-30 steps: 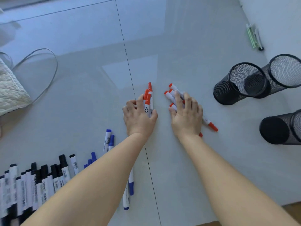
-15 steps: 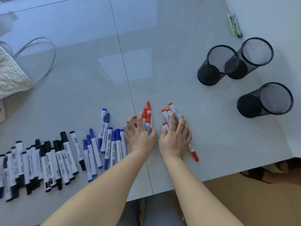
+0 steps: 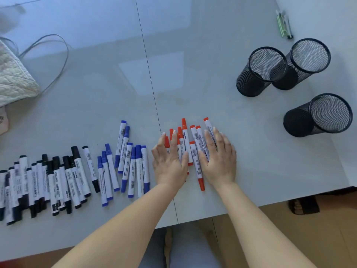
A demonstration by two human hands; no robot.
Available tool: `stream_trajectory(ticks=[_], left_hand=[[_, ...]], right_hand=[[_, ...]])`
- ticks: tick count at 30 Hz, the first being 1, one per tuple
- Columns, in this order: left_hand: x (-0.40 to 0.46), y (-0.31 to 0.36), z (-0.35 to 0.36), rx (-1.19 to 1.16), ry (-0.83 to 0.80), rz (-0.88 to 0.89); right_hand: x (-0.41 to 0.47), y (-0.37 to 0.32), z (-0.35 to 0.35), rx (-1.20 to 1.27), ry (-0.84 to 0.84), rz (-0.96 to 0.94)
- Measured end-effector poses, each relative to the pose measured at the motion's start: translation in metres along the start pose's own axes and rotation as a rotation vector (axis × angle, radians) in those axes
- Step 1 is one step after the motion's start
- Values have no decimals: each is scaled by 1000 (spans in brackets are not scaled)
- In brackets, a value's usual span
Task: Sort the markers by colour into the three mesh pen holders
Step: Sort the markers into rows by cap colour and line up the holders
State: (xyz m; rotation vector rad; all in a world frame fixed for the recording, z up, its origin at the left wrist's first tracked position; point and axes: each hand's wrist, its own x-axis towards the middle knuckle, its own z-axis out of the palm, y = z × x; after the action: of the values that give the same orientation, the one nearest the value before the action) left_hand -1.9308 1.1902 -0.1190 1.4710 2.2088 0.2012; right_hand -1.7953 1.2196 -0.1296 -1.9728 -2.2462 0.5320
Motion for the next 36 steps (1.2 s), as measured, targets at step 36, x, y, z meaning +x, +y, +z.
stream_trajectory(ticks=[36], left_hand=[[60, 162, -68, -26, 75, 480]], right_hand=[[10, 94, -148, 64, 424, 378]])
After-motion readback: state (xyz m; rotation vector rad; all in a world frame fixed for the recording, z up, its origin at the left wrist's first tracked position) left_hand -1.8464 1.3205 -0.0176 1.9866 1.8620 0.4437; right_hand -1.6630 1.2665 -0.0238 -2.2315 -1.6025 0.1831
